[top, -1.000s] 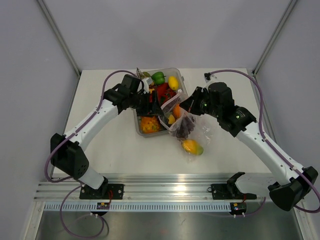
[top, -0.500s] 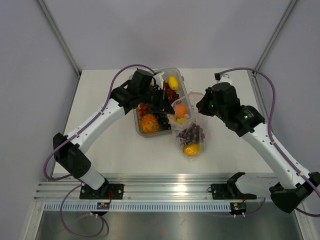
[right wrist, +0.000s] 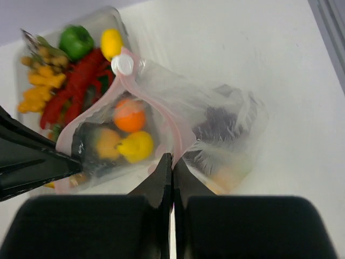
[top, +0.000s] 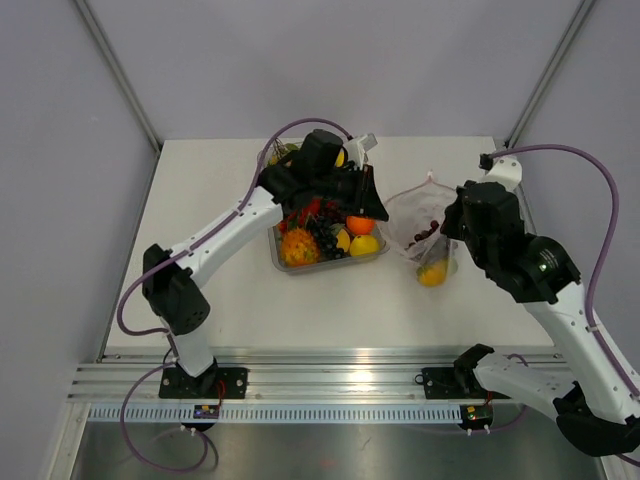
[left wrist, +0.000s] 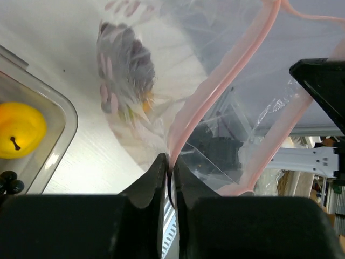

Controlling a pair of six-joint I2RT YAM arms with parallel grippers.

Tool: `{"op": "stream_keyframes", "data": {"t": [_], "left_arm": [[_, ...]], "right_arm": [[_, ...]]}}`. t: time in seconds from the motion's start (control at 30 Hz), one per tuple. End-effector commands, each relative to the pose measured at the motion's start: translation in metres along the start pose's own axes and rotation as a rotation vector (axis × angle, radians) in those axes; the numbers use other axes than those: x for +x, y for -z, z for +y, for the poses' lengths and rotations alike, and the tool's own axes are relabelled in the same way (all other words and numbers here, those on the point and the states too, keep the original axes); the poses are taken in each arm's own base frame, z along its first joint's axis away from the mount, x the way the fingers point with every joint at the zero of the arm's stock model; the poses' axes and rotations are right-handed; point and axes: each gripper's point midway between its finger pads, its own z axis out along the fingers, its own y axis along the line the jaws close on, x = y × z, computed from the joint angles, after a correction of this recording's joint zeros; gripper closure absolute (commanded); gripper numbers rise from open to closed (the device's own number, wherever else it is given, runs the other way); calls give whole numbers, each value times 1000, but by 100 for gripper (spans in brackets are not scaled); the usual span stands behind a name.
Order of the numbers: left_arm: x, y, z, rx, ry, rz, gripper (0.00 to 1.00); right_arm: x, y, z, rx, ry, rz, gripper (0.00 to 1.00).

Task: Place the food in the zip-top bag and seal the zipper
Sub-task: Adjust the zipper food storage bag at the center of the board.

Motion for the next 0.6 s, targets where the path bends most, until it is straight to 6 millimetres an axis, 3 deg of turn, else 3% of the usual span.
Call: {"op": "stream_keyframes", "data": {"t": [0.0, 0.03, 0.07, 0.1, 0.13, 0.2, 0.33, 0.43, 0.47, 0.57], "left_arm": [[13, -19, 2, -6, -2, 44, 76], [19, -20, 7, -15, -9, 64, 70], [22, -18, 10, -32, -13, 66, 51], [22, -14, 12, -51, -24, 59, 40], [17, -5, 10, -73, -61, 34, 28], [11, 10, 21, -180, -83, 8, 15], [-5, 44, 45, -327, -77, -56, 20], [-5, 65, 94, -492, 32, -101, 30], [1, 70, 120, -580, 72, -105, 33], [9, 72, 153, -702, 130, -120, 37]], "right_arm": [[37, -18, -26, 126, 55, 57, 100], [43, -19, -25, 111, 51, 66, 100], [49, -20, -22, 86, 48, 79, 100], [60, -19, -17, 36, 40, 99, 100], [58, -20, -11, 0, 20, 80, 100], [57, -16, -5, -45, -7, 68, 100], [50, -13, -1, -67, -13, 58, 100], [48, -12, 5, -90, -19, 60, 100], [48, -11, 8, -107, -27, 65, 100], [49, -13, 17, -143, -37, 71, 100]]}}
